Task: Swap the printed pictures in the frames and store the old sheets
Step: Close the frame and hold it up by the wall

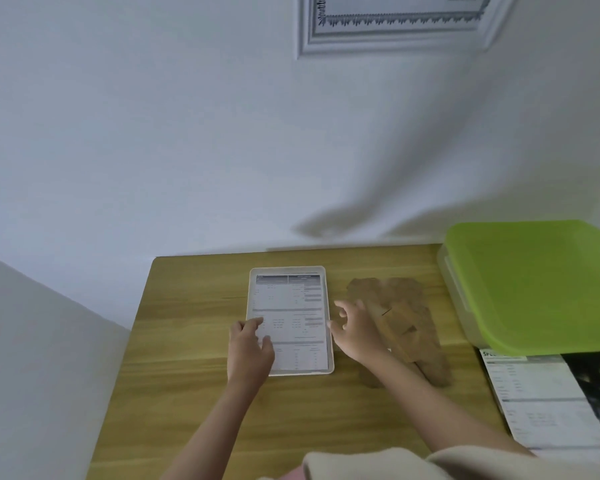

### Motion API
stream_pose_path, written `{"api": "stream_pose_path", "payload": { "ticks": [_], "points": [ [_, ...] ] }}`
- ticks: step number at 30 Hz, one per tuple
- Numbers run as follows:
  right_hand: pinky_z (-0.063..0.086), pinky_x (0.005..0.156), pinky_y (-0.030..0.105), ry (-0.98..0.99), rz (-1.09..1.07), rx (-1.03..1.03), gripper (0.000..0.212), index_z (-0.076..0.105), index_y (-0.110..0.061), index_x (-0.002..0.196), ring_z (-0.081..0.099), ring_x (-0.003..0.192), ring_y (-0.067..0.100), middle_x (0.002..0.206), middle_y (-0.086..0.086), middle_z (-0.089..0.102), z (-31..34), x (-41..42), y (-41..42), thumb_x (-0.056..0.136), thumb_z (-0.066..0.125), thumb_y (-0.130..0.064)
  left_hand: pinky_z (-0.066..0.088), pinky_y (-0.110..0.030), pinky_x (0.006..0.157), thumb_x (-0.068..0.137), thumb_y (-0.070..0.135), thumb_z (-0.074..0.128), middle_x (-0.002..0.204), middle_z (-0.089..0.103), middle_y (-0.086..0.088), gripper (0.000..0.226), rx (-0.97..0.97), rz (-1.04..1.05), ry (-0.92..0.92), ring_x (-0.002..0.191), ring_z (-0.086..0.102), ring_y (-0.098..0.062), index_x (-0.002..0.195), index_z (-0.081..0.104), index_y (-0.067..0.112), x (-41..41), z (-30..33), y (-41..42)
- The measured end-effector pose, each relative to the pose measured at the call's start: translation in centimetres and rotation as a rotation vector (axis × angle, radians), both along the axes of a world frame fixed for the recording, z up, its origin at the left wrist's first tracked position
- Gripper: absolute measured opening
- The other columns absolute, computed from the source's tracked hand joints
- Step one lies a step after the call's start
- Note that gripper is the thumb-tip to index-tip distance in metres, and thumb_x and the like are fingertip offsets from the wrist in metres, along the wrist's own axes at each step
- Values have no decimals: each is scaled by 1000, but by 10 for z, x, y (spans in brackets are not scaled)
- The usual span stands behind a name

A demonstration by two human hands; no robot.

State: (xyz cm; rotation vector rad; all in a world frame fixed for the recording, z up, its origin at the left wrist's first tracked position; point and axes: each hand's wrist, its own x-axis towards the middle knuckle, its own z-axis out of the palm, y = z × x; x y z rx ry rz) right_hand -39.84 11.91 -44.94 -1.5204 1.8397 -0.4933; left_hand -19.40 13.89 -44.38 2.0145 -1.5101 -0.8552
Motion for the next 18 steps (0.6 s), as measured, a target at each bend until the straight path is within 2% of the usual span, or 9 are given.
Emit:
{"api": "stream_pose_path", "payload": {
  "ticks": [4,6,8,10,14,16,18],
  "points": [
    [49,86,27,-8,-91,-43,44,47,-15,133,54,107,14,126,5,46,-2,-33,22,91,57,-23,45,-20,70,87,16,59,111,46,4,31,-52,-68,36,87,55,-8,118,56,14,-40,9,11],
    [48,85,25,1,-151,-72,42,49,-14,132,54,108,14,126,5,47,-1,-53,34,92,56,-21,42,-14,71,86,14,60,109,48,2,31,-69,-127,95,86,55,-5,117,57,12,-65,10,17],
    [46,78,21,48,-211,-103,39,52,-14,129,55,100,13,121,4,49,0,-73,44,91,56,-22,42,-9,69,86,13,60,109,52,-1,30,-57,-177,115,83,55,-3,115,58,11,-90,8,22],
    [43,76,22,102,-282,-134,36,55,-14,125,55,97,16,114,4,51,-1,-93,51,90,57,-21,42,-9,70,85,14,59,111,53,-3,31,-7,-214,127,84,55,-4,116,58,11,-113,8,26],
    [43,86,28,181,-356,-74,42,53,-11,128,52,108,24,120,10,49,-4,-124,59,88,58,-22,38,-19,85,85,25,59,118,46,-4,41,138,-273,62,99,49,-13,123,51,12,-146,3,33],
    [44,96,35,201,-351,11,49,48,-11,134,50,115,26,128,11,46,-8,-137,61,88,58,-26,36,-22,86,85,27,58,114,39,-3,41,179,-269,-1,103,45,-17,121,48,10,-160,0,37],
    [43,99,38,212,-325,57,52,45,-11,136,48,118,26,132,11,44,-11,-144,62,89,57,-29,35,-24,86,84,25,58,109,32,-1,40,192,-228,-26,108,44,-22,118,47,9,-173,0,41]
  ]
}}
